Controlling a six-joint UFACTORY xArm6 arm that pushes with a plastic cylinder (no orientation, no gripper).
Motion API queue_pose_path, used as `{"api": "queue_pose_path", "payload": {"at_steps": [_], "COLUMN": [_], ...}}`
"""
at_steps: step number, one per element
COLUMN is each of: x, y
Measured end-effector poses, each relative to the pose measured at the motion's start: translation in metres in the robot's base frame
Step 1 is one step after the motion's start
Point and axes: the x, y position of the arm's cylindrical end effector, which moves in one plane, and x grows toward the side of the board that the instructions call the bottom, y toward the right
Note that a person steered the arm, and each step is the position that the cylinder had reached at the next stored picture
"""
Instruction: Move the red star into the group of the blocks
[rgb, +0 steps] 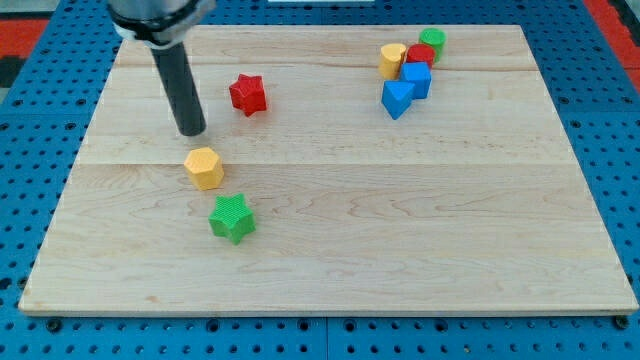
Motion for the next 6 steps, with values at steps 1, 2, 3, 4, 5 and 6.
{"api": "queue_pose_path", "payload": {"at_steps": [1,2,3,4,5,6], "x": [-0.027,-0.053,-0.061,-0.062,-0.068,-0.081], "y": [0.037,0.062,0.128,0.105,0.096,0.151]}}
